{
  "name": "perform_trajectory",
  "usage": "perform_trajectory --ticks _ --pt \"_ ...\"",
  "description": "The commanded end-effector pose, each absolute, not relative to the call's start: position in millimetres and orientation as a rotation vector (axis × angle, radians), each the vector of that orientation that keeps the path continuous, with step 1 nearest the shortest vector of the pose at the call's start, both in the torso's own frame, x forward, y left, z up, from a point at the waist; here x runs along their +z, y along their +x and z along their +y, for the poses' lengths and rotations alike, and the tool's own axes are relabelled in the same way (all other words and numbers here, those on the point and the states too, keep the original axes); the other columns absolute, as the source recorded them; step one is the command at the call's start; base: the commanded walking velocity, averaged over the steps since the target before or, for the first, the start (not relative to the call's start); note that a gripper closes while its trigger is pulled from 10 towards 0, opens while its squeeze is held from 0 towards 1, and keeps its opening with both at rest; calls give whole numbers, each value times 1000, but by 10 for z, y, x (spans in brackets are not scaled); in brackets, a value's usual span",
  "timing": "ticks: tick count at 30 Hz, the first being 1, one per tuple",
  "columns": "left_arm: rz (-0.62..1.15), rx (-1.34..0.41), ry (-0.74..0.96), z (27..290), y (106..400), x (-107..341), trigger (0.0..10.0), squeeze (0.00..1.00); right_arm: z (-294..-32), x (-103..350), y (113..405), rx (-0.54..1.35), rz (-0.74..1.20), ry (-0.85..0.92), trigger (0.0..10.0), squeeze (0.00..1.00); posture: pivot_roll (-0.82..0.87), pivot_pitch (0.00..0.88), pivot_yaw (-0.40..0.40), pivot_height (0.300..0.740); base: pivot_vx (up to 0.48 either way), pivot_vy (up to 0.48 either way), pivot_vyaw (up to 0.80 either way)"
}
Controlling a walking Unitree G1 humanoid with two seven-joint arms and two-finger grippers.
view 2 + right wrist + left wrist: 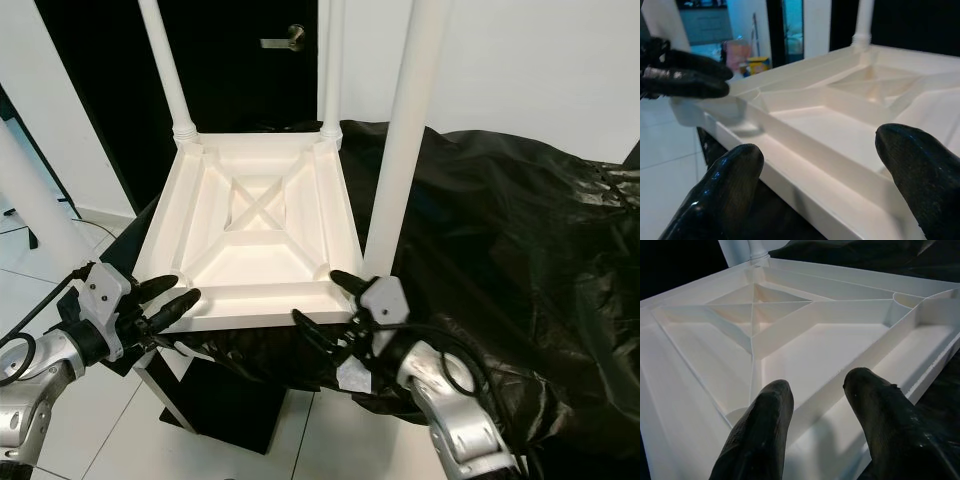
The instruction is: Building children table
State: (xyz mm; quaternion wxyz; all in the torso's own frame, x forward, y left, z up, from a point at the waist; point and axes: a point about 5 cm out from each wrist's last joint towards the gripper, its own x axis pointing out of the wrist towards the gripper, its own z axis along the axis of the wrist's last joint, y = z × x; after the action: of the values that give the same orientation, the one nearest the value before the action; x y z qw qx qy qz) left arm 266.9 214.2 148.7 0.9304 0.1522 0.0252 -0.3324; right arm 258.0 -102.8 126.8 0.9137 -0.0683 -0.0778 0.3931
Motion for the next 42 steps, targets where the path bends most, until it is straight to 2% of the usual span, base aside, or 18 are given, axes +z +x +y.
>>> perform_trajectory --ticks 1,5,9,17,19,22,31,33,40,42 --pt "43 -638 318 2149 2720 1482 10000 0 -975 1231 2627 811 -154 -129 10000 0 87 0 -45 740 0 0 0" --pt "20 -634 314 2102 2785 1482 10000 0 -843 1225 2730 763 -175 -94 10000 0 104 0 -70 740 0 0 0" --pt "6 -623 259 2074 2844 1442 10000 0 -769 1263 2898 621 -220 -104 10000 0 106 0 -73 740 0 0 0" --pt "23 -636 232 2034 2928 1343 10000 0 -788 1351 3051 454 -271 -41 10000 0 98 0 -65 740 0 0 0" --pt "12 -657 213 1978 3047 1365 10000 0 -869 1393 3103 303 -305 -42 10000 0 81 0 -45 740 0 0 0" --pt "9 -661 213 1970 3069 1371 10000 0 -886 1392 3108 275 -312 -49 10000 0 78 0 -42 740 0 0 0" --pt "1 -772 240 1797 3241 1401 10000 0 -1196 1366 3119 24 -329 -84 10000 0 27 0 7 740 0 0 0" --pt "-11 -824 253 1681 3302 1428 10000 0 -1401 1345 3092 -99 -331 -127 10000 0 6 0 21 740 0 0 0" --pt "-44 -894 257 1471 3368 1486 10000 0 -1642 1331 3017 -234 -332 -161 10000 0 -17 0 38 740 0 0 0" --pt "-65 -943 253 1316 3371 1504 10000 0 -1737 1331 2966 -293 -336 -183 10000 0 -26 0 44 740 0 0 0"
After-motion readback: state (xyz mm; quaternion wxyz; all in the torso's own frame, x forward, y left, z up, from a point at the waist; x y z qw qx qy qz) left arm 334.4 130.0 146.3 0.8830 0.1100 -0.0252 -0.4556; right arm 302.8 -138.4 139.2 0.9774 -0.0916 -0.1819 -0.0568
